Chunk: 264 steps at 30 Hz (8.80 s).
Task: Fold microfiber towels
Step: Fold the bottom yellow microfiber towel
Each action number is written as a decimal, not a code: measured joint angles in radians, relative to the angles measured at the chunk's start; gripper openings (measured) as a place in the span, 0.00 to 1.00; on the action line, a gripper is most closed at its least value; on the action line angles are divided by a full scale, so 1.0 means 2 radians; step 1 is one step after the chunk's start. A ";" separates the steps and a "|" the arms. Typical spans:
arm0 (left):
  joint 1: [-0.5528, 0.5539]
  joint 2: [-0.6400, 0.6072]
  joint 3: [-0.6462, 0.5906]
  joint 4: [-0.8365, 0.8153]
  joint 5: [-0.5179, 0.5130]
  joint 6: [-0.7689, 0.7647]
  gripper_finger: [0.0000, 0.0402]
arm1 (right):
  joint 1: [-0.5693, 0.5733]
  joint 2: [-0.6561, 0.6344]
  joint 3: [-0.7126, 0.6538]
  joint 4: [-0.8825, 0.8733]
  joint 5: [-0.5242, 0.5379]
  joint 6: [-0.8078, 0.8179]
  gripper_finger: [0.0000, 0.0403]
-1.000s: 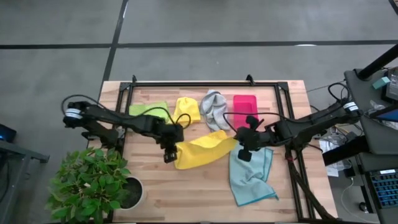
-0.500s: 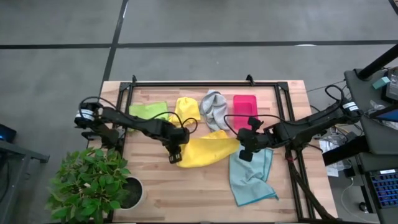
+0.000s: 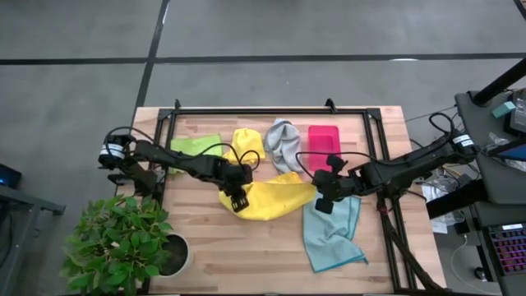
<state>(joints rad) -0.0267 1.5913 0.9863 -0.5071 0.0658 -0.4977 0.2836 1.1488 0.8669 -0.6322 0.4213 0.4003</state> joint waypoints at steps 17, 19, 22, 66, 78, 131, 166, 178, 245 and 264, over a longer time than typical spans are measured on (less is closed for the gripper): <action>0.004 -0.001 -0.048 0.084 -0.069 -0.034 0.24 | 0.000 0.000 0.000 0.009 0.000 -0.004 0.02; 0.006 -0.001 -0.052 0.084 -0.076 -0.035 0.20 | 0.000 0.000 0.000 0.010 0.000 -0.004 0.02; 0.006 -0.001 -0.057 0.084 -0.077 -0.027 0.13 | 0.000 0.000 0.000 0.010 0.000 -0.004 0.02; -0.024 -0.196 0.262 -0.370 -0.198 0.153 0.00 | 0.010 -0.041 0.250 -0.058 0.111 -0.180 0.02; -0.032 -0.165 0.274 -0.512 -0.140 0.134 0.00 | 0.019 -0.027 0.211 -0.060 0.106 -0.126 0.02; -0.210 0.128 0.174 -0.332 0.010 0.031 0.00 | 0.027 0.095 -0.043 0.130 -0.191 0.068 0.02; -0.135 0.104 0.089 -0.294 -0.118 0.044 0.00 | -0.038 0.095 -0.043 0.111 -0.092 0.022 0.04; -0.130 0.104 0.088 -0.343 -0.139 0.023 0.21 | -0.045 0.085 -0.043 0.106 -0.091 0.033 0.24; -0.145 0.059 -0.027 -0.144 -0.144 -0.089 0.30 | -0.040 0.150 -0.045 0.197 -0.188 0.266 0.55; -0.145 0.055 -0.025 -0.152 -0.140 -0.089 0.30 | -0.070 0.246 -0.044 0.344 -0.215 0.207 0.52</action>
<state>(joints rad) -0.3175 1.7008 0.9360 -0.8120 -0.2146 -0.6750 0.1432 1.6406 0.7784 0.0564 -0.0086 0.8147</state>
